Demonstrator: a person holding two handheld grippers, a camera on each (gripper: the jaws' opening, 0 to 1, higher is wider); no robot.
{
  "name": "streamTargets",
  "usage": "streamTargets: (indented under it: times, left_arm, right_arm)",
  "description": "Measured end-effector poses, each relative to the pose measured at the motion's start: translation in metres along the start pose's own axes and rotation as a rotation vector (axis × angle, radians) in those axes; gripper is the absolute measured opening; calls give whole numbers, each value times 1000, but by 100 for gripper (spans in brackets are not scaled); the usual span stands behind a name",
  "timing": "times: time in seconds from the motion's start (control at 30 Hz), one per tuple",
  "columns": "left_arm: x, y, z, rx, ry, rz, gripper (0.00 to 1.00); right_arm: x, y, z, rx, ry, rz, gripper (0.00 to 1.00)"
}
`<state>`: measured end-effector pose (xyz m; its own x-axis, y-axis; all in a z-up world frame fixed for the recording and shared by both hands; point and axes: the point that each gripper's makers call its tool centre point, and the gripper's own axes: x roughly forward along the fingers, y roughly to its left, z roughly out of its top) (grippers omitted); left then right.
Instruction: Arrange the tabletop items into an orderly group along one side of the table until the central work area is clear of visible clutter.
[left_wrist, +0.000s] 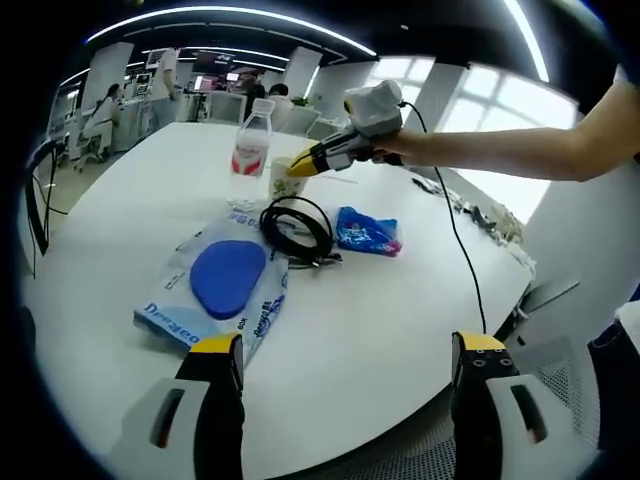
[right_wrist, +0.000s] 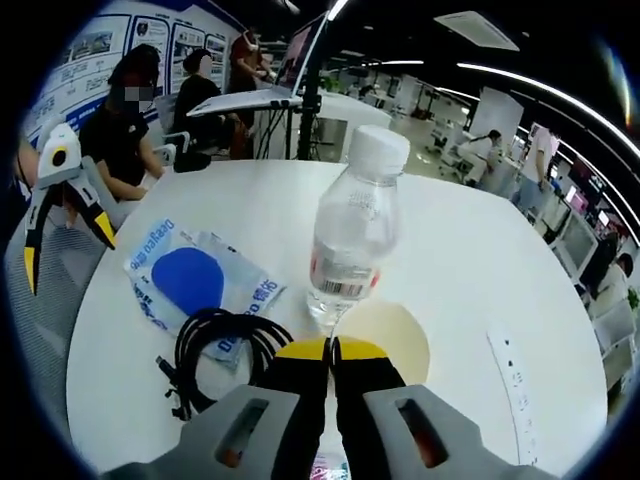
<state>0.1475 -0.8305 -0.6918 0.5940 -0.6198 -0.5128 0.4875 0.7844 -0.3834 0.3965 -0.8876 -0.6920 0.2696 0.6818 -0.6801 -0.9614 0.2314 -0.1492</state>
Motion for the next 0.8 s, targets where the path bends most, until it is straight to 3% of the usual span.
streamTargets:
  times: [0.63,0.8]
  left_arm:
    - [1,-1,-2,4,7,-3,83]
    - [1,-2,-2,4,9,-6,83]
  right_arm:
    - [-1,3,-2,23,10,13,0]
    - [-4,5,-1,35,0,18,8]
